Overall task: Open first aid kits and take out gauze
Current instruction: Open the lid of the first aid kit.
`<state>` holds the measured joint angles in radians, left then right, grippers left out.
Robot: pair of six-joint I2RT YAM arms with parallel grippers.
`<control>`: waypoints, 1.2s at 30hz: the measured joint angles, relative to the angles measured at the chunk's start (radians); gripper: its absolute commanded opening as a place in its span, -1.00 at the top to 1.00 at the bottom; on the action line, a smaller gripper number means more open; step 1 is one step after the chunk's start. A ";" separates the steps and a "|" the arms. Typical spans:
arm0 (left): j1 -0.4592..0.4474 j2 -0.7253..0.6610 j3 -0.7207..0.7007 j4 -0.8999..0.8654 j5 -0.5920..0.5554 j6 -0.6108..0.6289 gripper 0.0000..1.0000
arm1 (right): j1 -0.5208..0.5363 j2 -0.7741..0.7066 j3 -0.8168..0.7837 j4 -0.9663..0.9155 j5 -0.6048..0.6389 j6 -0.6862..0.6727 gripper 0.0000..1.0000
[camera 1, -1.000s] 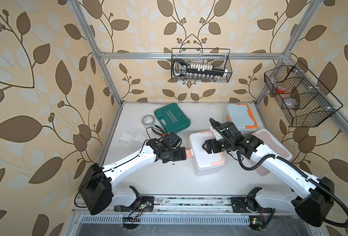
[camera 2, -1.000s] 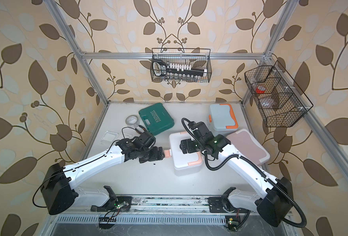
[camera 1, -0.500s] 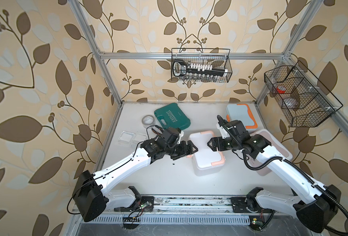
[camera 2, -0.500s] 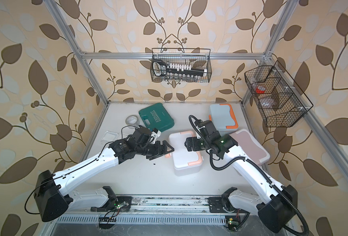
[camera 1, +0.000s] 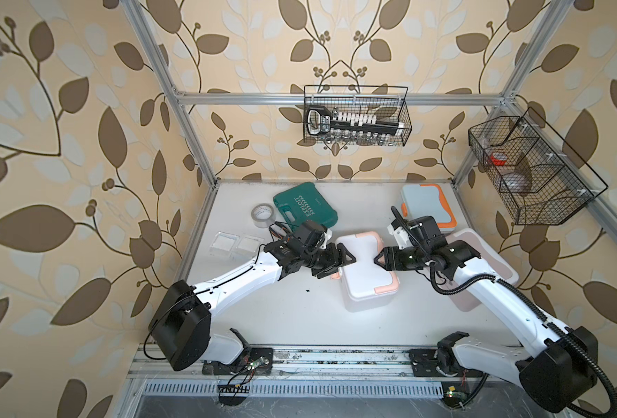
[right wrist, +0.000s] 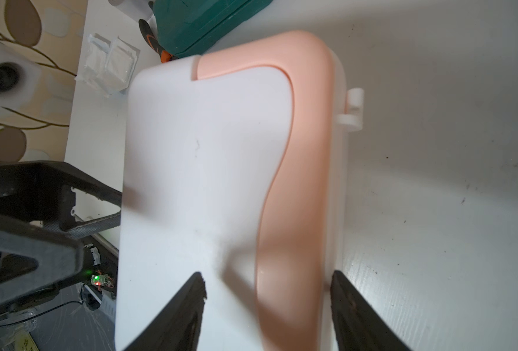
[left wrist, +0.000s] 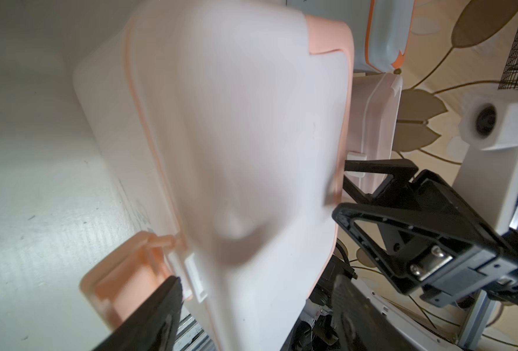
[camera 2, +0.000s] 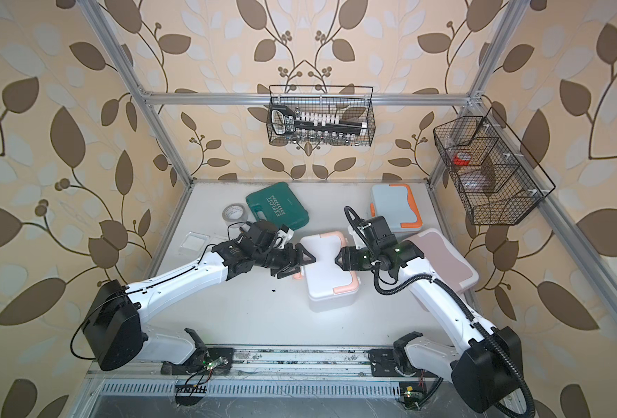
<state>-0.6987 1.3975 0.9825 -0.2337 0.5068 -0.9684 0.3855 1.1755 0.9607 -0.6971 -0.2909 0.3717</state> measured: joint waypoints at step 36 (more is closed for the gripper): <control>0.157 -0.180 -0.042 0.069 0.166 -0.053 -0.79 | 0.090 0.037 -0.044 0.164 -0.211 0.113 -0.68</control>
<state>-0.5415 1.2179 0.9405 -0.1642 0.6731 -1.0218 0.4759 1.2121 0.9169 -0.5331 -0.5018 0.4847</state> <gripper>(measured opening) 0.892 0.811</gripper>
